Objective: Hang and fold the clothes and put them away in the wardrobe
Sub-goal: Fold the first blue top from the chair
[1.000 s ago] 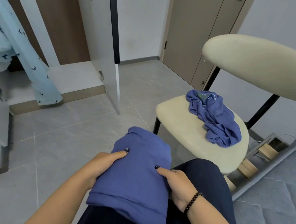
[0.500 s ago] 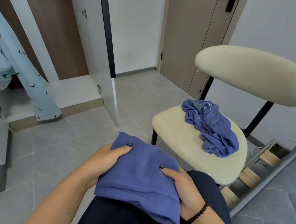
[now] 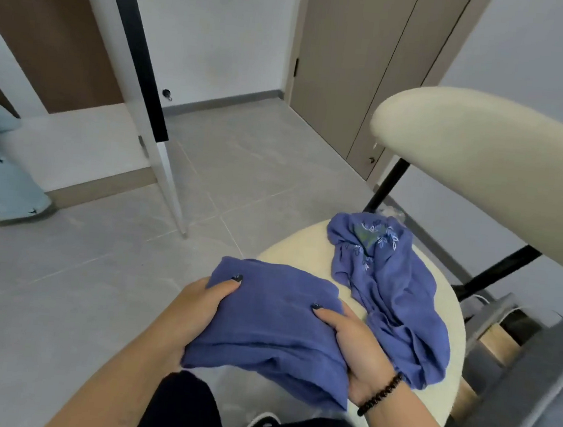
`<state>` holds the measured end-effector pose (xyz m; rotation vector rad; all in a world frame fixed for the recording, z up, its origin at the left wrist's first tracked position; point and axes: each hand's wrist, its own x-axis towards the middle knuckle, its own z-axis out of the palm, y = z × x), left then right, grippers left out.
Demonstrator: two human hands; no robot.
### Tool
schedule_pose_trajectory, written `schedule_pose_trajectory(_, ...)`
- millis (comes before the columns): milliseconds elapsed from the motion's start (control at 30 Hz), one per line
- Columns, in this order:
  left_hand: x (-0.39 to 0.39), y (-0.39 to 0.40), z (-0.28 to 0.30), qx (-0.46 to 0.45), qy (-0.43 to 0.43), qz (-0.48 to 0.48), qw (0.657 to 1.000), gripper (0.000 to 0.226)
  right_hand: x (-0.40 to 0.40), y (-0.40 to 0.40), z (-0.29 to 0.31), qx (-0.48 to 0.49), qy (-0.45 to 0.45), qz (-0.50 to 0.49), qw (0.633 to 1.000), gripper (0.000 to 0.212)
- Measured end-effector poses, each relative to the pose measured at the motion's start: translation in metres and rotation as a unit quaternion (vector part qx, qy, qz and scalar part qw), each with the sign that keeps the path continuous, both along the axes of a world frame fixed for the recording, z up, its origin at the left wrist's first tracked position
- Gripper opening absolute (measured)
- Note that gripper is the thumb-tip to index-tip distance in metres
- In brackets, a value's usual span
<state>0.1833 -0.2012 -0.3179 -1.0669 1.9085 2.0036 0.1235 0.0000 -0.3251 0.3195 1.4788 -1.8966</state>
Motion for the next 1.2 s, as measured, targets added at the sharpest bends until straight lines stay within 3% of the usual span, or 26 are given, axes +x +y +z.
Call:
schedule_pose_trajectory(133,-0.048,-0.024,0.039,-0.001,-0.006,0.018,1.000,0.019,-0.058,-0.027,0.039,0.028,-0.040,0.015,0.999,0.030)
schedule_pose_trajectory(300,-0.070,-0.067,0.129,0.005,-0.006,0.053,0.999,0.019,-0.097,-0.072,0.126,0.030,-0.058,0.051,0.997,0.032)
schedule_pose_trajectory(700,-0.035,-0.172,0.353,-0.002,0.015,0.150,0.989,0.026,-0.111,-0.198,0.355,0.058,-0.001,0.198,0.978,0.027)
schedule_pose_trajectory(933,0.003,-0.239,0.422,-0.012,0.041,0.181,0.983,0.029,-0.091,-0.278,0.427,0.041,0.058,0.238,0.969,0.019)
schedule_pose_trajectory(1200,0.028,-0.312,0.483,0.009,0.083,0.250,0.965,0.030,-0.087,-0.371,0.484,-0.014,0.065,0.285,0.956,0.012)
